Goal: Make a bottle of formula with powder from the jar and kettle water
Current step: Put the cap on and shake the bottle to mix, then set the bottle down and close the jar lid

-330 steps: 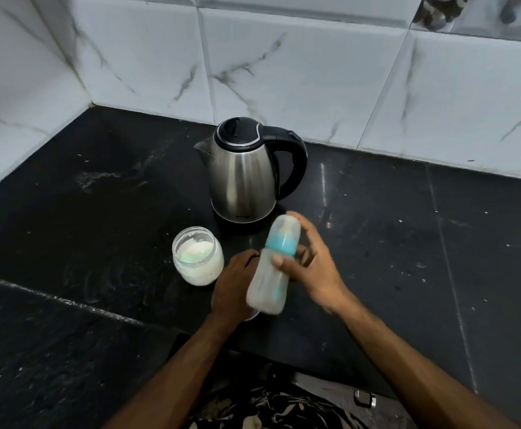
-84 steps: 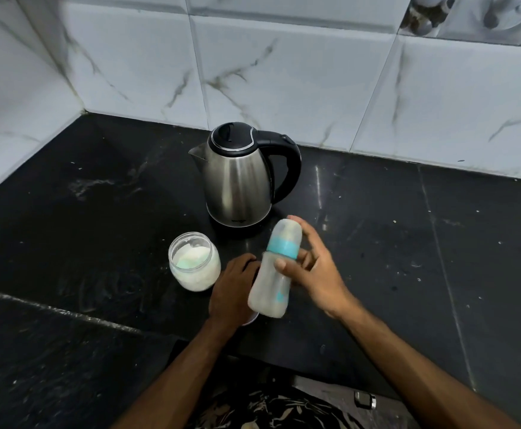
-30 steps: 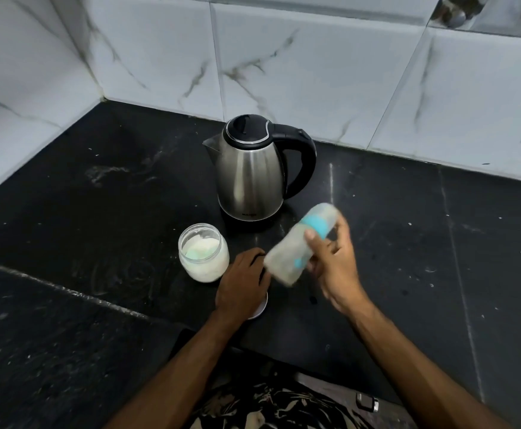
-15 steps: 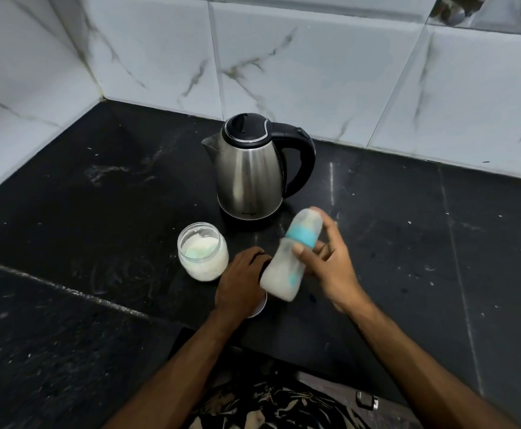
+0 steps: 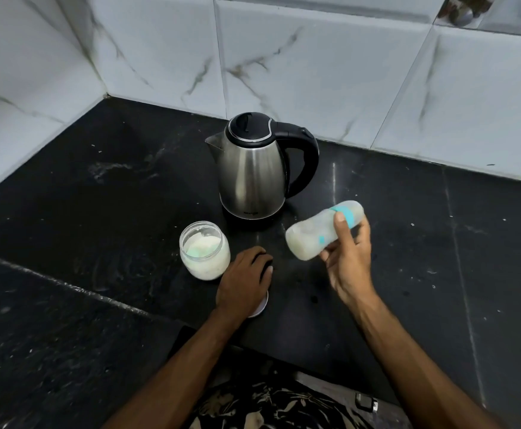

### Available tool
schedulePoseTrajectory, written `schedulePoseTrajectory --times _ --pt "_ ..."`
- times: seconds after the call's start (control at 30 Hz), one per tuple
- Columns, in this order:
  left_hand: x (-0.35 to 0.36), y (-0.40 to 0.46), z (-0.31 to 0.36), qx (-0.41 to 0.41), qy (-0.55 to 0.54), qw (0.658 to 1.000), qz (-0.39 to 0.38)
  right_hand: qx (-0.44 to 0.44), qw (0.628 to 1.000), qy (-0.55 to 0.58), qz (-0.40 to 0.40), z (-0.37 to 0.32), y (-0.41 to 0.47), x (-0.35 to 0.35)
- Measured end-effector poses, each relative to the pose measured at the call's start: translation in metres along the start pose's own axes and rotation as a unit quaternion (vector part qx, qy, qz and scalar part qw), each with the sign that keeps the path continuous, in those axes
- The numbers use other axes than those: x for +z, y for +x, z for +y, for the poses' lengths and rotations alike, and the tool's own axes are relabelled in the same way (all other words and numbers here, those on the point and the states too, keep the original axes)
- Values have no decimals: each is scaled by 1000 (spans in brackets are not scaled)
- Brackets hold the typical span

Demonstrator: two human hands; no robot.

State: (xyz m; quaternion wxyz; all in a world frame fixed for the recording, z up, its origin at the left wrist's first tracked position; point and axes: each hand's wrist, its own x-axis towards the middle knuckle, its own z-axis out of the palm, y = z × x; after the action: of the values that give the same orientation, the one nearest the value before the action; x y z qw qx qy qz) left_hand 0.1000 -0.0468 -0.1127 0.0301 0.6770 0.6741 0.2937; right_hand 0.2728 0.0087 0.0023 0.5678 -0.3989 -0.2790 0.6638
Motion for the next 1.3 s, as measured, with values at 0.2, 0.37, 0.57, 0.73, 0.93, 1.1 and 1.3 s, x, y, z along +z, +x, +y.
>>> schedulePoseTrajectory --times 0.2,0.37,0.57,0.73,0.93,1.1,1.3 --pt "4 2 -11 0 36 993 -112 81 941 -234 -230 17 -41 -3" --pt "1 0 -4 -9 0 999 -34 -60 945 -275 -167 0 -2 6" --pt "0 1 -3 6 12 1000 -11 -149 867 -439 -183 -3 53 6" --pt "-3 1 -1 -1 19 999 -33 -140 838 -479 -220 14 68 3" --pt "-5 2 1 -4 20 999 -48 -145 837 -479 -221 25 75 6" --pt "-7 1 2 -8 17 999 -45 -144 838 -479 -217 31 74 7" --pt "-10 4 2 -14 -1 998 -60 -119 841 -480 -217 37 72 1"
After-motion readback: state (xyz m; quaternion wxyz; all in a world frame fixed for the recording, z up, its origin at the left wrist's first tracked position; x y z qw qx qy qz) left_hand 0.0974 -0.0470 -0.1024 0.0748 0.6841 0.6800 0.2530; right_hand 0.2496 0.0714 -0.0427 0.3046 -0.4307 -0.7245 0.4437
